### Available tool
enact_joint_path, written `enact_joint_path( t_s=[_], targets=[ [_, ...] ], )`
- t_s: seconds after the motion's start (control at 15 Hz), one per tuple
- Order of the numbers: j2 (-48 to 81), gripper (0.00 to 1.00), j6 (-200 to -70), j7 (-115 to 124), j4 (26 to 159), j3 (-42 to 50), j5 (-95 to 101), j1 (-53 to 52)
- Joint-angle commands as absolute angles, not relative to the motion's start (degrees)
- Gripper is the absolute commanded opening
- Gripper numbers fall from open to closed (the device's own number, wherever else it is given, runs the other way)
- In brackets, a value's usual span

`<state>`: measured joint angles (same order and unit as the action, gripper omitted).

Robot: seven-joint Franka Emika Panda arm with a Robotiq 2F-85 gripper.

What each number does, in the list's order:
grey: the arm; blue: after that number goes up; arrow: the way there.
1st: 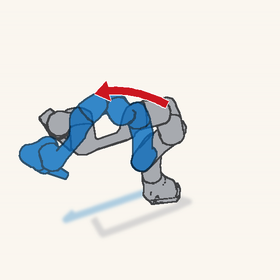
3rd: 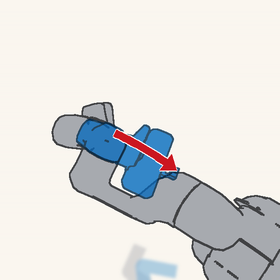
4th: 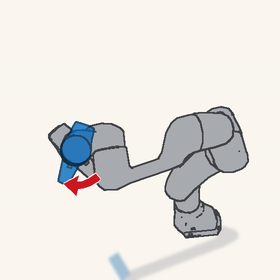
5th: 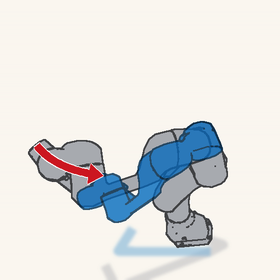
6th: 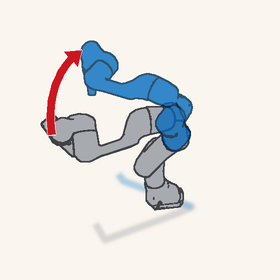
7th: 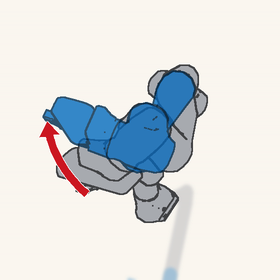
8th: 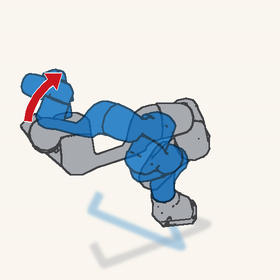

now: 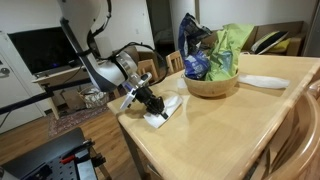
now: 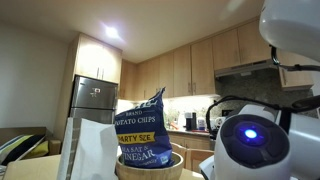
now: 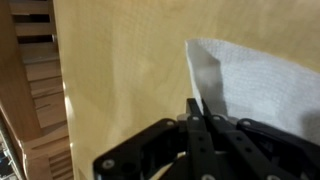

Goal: Use the serviette to wipe the table.

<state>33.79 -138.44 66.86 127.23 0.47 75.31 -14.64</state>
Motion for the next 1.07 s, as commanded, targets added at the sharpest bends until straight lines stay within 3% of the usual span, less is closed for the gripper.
enact_joint_path(
  t_s=[0.0, 1.0],
  targets=[
    [34.95, 0.0, -139.24, 65.38, 124.79, -0.09, 73.77, -8.3],
    [38.36, 0.0, -142.42, 68.58, 121.09, 6.85, 69.95, 1.88]
  ],
)
